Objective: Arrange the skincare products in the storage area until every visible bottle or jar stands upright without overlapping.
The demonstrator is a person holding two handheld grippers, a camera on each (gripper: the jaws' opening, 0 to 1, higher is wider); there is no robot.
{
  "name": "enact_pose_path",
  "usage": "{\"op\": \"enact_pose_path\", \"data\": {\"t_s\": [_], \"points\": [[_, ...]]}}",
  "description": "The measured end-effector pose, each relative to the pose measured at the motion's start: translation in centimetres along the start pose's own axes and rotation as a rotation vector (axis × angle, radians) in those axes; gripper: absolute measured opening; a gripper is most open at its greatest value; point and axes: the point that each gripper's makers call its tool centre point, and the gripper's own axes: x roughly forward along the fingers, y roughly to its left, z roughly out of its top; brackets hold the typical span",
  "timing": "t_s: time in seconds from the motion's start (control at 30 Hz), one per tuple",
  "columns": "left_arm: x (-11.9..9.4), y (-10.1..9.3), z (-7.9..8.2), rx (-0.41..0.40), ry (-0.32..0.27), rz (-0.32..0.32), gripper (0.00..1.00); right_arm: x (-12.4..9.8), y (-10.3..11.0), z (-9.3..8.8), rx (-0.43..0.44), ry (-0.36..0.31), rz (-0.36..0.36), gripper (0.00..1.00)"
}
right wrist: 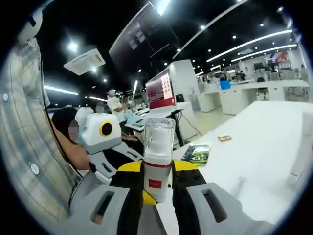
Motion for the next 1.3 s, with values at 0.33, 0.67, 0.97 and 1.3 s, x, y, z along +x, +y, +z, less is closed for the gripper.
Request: {"op": "enact_pose_path", "data": {"t_s": [0.33,0.67,0.97,1.3], "points": [[-0.9,3.3,-2.3,0.143,0.165,0.084,0.35,0.3,-2.2,-0.2,-0.023,-0.023,-0.119,0.18],[-4.5,8.4,-5.8,0.260,0.310,0.221,0.36,-3.4,-9.9,1.2,-0.066,-0.023,-0.355,0.18],[-3.6,8.9,-9.2,0.416,0.432,0.254,0.38,-5.7,-15.5,1.5,-0.079,-0.017,-0.526,0.19],[-3.0,7.7,-9.8,0.384,0.433,0.180,0.38,-6.3,-19.7,-0.5,-0.077,0.004,-0.648,0.19]]}}
